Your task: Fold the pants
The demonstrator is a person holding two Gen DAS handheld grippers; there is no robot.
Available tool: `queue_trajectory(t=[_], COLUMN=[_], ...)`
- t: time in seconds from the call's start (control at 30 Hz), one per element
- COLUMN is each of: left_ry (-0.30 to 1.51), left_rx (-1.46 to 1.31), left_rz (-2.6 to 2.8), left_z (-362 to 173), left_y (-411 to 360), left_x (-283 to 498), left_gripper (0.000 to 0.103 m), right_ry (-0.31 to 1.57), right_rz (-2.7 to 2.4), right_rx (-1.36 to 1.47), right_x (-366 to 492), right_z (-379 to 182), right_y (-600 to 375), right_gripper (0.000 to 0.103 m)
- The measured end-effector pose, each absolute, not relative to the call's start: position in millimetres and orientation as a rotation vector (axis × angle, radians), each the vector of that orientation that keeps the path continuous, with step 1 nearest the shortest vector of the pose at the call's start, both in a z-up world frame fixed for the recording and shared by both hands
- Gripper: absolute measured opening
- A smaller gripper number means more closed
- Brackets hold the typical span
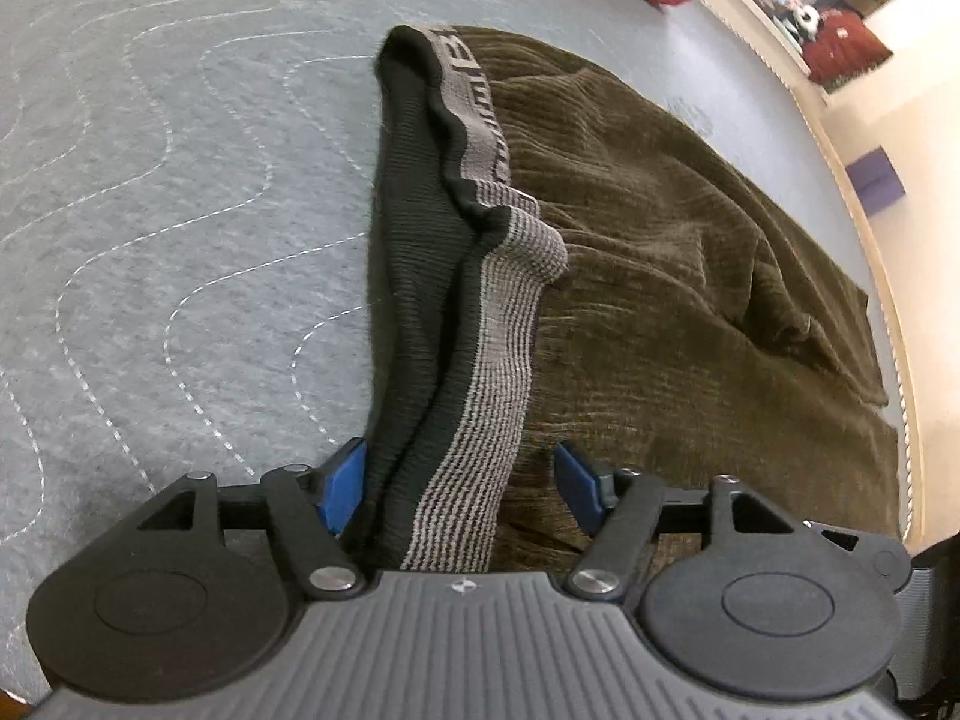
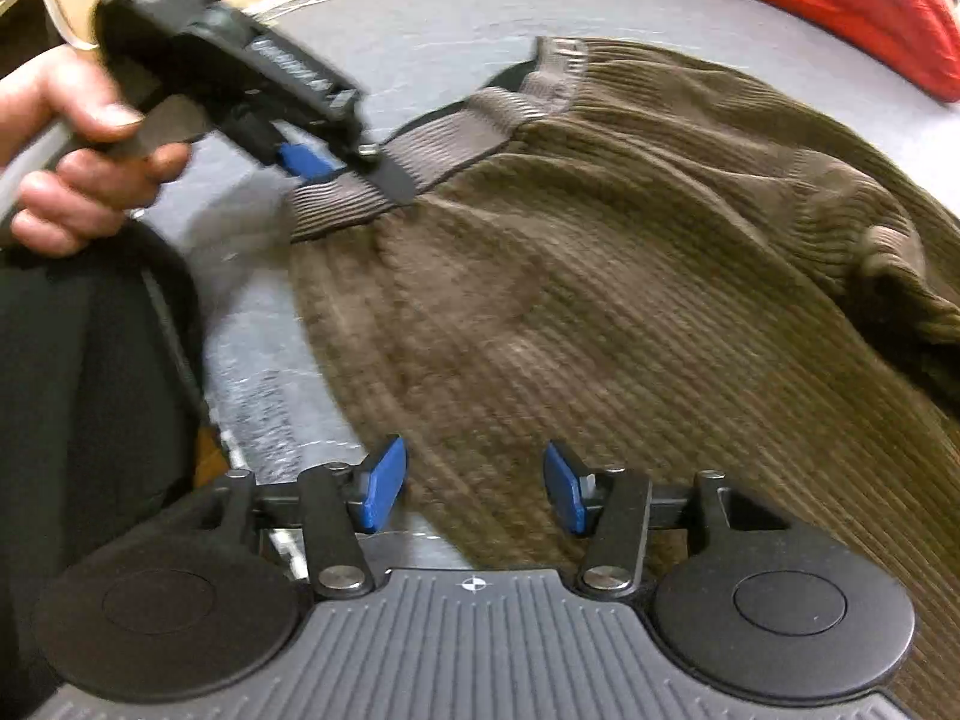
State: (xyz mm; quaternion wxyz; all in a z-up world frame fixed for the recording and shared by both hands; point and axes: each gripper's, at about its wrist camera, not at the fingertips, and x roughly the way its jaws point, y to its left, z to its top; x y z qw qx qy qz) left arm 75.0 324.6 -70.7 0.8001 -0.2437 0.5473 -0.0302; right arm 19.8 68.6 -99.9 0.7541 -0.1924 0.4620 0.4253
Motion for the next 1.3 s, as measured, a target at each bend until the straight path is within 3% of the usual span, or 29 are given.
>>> queue_trajectory(t=[0.27, 0.43, 0.57, 0.8, 0.87, 0.93, 1.0, 1.07, 1.17, 1.3], left_ry=[1.18, 1.168, 1.105, 1.074, 1.116, 1.166, 1.174, 1.078, 0.967, 0.957], left_rx=[-0.381, -0.335, -0.345, -0.437, -0.426, -0.405, -0.408, -0.436, -0.441, -0.413], left_rz=[-0.051, -0.024, -0.06, -0.041, -0.013, 0.028, 0.084, 0.091, 0.053, -0.059], left_z=[-68.9, -65.6, -53.8, -44.5, -48.2, -52.8, -54.6, -44.0, -31.1, -28.2], left_y=[302.3, 299.0, 301.6, 315.3, 313.4, 312.1, 314.9, 317.9, 317.8, 304.7], left_x=[79.3, 76.5, 65.0, 40.4, 44.4, 49.3, 51.0, 43.7, 31.2, 32.6], left_gripper=[0.069, 0.044, 0.029, 0.029, 0.035, 0.045, 0.048, 0.048, 0.048, 0.048], right_ry=[0.935, 0.883, 0.845, 0.798, 0.807, 0.815, 0.827, 0.844, 0.84, 0.905], right_rz=[0.982, 0.996, 1.002, 1.093, 1.087, 1.067, 1.033, 1.011, 0.943, 0.819], right_rx=[-0.606, -0.67, -0.69, -0.698, -0.689, -0.678, -0.639, -0.556, -0.411, -0.237], right_x=[-3.0, -3.8, -5.0, -13.3, -13.4, -12.6, -10.2, -3.5, 9.7, 33.2], right_z=[-108.2, -106.2, -99.6, -90.8, -93.4, -95.0, -90.5, -79.7, -61.2, -59.3], right_y=[84.0, 86.5, 86.2, 84.5, 82.7, 81.2, 78.4, 70.9, 53.1, 23.6], right_gripper=[0.058, 0.026, 0.016, 0.015, 0.015, 0.018, 0.023, 0.025, 0.038, 0.039])
